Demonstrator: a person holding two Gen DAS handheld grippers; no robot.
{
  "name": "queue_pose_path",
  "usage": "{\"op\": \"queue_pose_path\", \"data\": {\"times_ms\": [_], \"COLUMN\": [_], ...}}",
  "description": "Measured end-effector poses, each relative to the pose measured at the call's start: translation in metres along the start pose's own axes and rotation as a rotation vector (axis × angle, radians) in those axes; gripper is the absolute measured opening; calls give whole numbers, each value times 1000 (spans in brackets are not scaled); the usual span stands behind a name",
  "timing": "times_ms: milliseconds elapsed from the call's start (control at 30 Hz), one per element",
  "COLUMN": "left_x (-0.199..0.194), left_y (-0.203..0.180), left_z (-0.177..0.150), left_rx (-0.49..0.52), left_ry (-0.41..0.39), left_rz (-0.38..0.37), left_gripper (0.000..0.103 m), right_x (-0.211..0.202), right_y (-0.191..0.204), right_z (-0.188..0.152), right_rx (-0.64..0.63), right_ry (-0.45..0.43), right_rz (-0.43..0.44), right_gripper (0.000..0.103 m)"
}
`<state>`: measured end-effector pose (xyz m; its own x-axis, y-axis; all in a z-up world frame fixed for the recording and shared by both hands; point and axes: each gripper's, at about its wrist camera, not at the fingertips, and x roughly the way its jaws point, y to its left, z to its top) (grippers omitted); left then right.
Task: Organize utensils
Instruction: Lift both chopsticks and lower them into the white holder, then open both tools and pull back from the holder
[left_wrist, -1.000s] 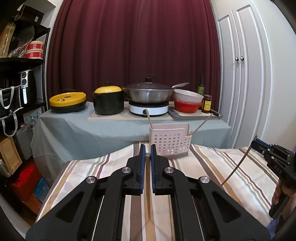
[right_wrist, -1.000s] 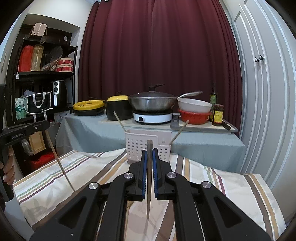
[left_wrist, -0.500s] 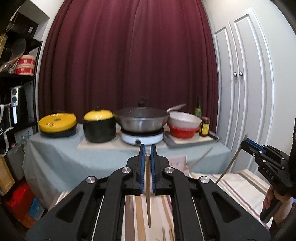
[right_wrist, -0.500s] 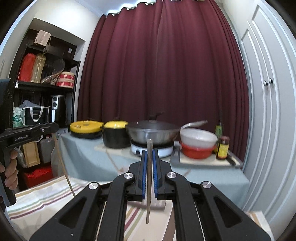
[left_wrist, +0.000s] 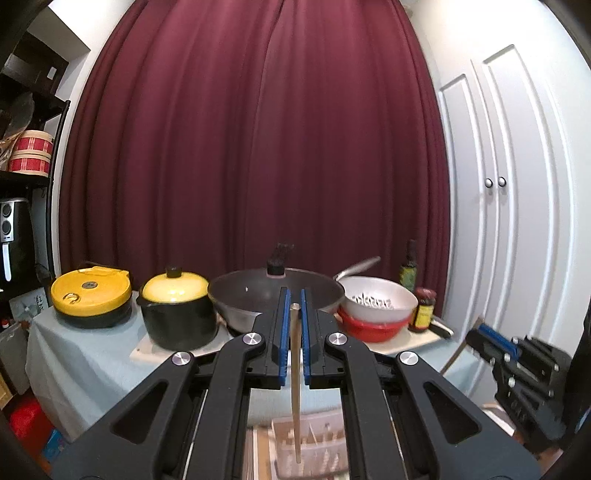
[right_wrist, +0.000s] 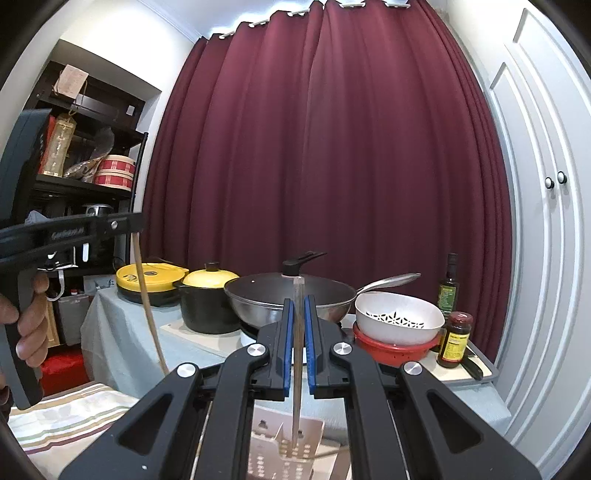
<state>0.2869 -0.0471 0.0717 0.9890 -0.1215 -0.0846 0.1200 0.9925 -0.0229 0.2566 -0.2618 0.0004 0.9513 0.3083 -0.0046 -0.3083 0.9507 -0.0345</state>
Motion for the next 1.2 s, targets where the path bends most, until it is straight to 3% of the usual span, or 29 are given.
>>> {"op": "queue_pose_path", "data": {"times_ms": [200, 567, 600, 633, 667, 700, 767, 867, 967, 1200], "left_x": [40, 81, 82, 82, 81, 79, 71, 54, 32, -26], "left_y": [-5, -6, -6, -6, -6, -5, -7, -10, -12, -7], "left_z": [-12, -74, -78, -81, -83, -85, -88, -90, -95, -118], "left_rx": [-3, 24, 23, 24, 23, 23, 31, 50, 57, 60], "left_ry": [27, 130, 137, 146, 150, 150, 139, 125, 127, 187], "left_rz": [7, 14, 11, 6, 1, -1, -1, -6, -16, -26], "left_gripper": [6, 7, 9, 18, 30, 36, 51, 63, 68, 72], "right_x": [32, 67, 68, 68, 67, 65, 55, 42, 23, -34], "right_y": [-7, -4, -4, -4, -4, -4, -2, 0, 0, 8], "right_z": [-15, -63, -65, -67, -68, -68, -66, -64, -65, -78], "right_rx": [11, 18, 20, 24, 27, 27, 23, 11, 24, 52], "right_ry": [30, 155, 161, 165, 166, 163, 146, 151, 170, 216], "right_rz": [3, 15, 12, 12, 13, 8, -13, -33, -44, -50], "right_gripper": [7, 7, 8, 11, 24, 40, 51, 56, 59, 59]}}
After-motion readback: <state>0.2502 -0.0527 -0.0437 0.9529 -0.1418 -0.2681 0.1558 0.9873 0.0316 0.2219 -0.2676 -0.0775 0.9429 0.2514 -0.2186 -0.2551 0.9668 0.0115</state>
